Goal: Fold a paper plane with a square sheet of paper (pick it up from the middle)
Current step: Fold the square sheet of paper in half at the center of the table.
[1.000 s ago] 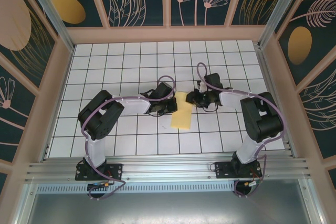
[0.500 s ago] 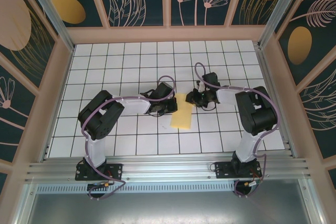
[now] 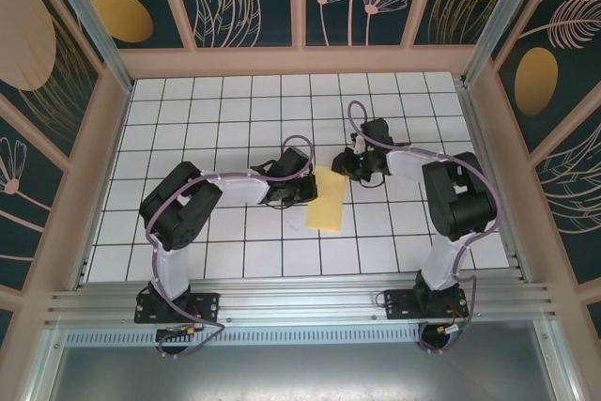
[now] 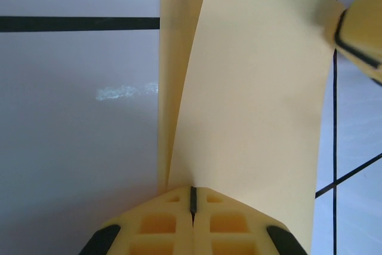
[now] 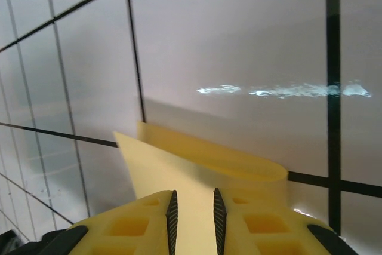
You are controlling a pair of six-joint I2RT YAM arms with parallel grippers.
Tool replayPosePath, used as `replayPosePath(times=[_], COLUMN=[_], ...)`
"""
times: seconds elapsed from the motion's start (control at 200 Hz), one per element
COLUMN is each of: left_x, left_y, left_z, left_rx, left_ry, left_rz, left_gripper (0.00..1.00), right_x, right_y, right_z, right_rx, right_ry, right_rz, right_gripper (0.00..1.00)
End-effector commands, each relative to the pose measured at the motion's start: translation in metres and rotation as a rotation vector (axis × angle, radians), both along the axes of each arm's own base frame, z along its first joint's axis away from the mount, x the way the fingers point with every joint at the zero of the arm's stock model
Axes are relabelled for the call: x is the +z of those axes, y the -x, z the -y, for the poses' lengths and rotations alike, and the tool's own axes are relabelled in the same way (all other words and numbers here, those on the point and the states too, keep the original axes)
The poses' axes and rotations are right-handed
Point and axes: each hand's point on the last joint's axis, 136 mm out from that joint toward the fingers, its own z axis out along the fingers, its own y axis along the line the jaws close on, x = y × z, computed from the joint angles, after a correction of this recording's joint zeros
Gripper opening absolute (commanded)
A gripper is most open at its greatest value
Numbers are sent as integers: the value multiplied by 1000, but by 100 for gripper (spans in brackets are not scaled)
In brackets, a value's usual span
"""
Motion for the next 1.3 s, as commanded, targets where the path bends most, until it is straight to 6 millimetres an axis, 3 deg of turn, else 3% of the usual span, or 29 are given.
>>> replayPosePath(times=[0.0,0.14,0.29,0.42,0.836,1.001,1.296], left_x=[-56,-55,-54,-54,-55,-53,-53], left_y=[33,33,33,33,34,33,33], left_z=[-41,-42,-43,-42,-43,-42,-43], left_rx=[-1,1,4,2,4,4,3], left_ry=[-198,-197,-197,-196,-199,-196,-200], left_rz=[-126,-123,-119,-119,-122,-120,-119], left_gripper=[0,0,0,0,0,0,0], right_x=[-24,-22,16,24,-30,-33,32], right_y=[3,3,-12,-21,-6,-5,-17], right_z=[8,11,5,10,19,23,17], right_rx=[-9,-18,-8,-17,-44,-55,-39], right_ry=[38,50,20,17,56,75,34], right_rz=[-45,-50,33,54,-56,-64,60], right_gripper=[26,26,26,26,26,26,27])
